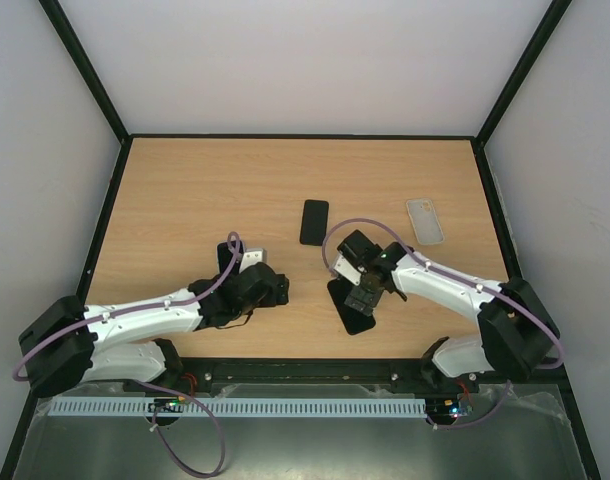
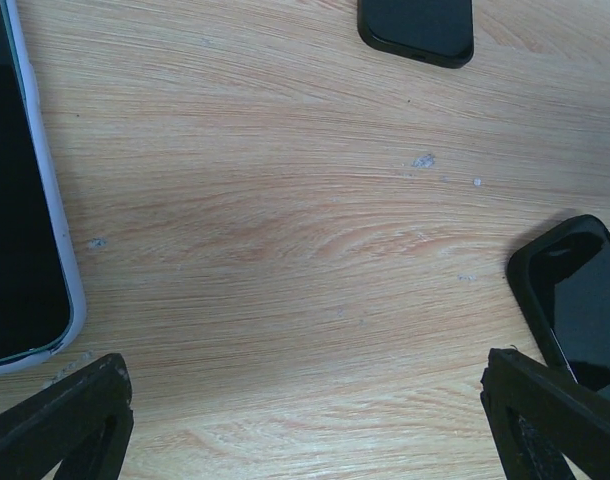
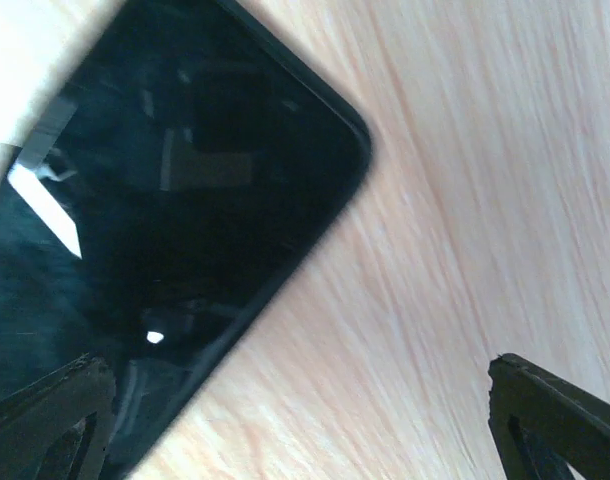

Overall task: Take the phone out of the phone case
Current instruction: Pick up the phone at the center of the board.

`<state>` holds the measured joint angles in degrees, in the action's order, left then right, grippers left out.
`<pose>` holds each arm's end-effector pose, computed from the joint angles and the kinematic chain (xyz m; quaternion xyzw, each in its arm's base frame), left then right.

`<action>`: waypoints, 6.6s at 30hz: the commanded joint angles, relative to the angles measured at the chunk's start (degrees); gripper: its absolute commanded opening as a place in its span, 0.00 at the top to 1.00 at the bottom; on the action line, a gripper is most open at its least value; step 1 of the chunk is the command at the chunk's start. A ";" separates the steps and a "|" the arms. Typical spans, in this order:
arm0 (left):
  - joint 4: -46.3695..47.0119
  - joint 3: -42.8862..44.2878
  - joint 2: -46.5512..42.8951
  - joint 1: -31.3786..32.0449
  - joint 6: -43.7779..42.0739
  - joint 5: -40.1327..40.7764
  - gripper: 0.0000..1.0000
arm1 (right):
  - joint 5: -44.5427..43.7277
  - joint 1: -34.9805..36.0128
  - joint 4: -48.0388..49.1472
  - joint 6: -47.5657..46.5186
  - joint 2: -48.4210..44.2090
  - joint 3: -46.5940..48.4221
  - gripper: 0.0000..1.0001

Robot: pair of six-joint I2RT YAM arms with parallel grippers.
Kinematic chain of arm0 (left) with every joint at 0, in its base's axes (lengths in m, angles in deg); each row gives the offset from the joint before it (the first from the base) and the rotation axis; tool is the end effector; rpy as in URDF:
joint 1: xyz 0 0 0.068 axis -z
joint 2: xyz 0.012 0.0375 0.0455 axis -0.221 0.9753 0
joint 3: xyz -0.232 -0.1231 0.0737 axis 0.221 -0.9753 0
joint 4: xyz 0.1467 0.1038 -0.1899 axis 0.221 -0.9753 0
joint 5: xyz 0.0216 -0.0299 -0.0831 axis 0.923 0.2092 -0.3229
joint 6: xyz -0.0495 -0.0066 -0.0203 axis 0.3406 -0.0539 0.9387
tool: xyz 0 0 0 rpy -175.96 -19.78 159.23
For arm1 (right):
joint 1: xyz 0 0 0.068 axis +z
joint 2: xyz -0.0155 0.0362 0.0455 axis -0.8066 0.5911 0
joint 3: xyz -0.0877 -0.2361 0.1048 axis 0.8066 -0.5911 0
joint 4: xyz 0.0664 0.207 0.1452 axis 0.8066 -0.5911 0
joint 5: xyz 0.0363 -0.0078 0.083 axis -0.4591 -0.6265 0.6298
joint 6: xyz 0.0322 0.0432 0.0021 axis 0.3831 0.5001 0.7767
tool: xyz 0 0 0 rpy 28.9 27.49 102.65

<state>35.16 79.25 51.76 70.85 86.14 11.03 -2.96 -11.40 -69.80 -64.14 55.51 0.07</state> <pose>0.1314 -0.1897 0.1886 -0.0311 0.9173 -0.2243 0.3276 0.1755 0.1570 0.1797 -0.5250 0.8394 -0.0078 0.1402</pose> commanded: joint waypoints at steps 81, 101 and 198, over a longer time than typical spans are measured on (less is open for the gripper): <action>3.24 0.33 4.00 -0.25 0.67 -3.52 0.06 | 15.86 -18.17 -5.30 -7.84 15.74 4.50 0.29; 3.00 2.60 6.06 -0.17 0.32 -4.85 0.06 | 11.47 -13.73 -7.26 -9.13 15.78 1.03 0.03; 17.51 16.08 7.18 -6.50 -14.26 -9.69 0.98 | 33.68 -14.33 16.38 9.09 -18.82 -1.51 0.03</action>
<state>54.19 96.71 65.18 67.57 75.56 1.04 31.66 -25.89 -54.57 -54.98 36.45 -3.14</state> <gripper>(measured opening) 0.097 0.976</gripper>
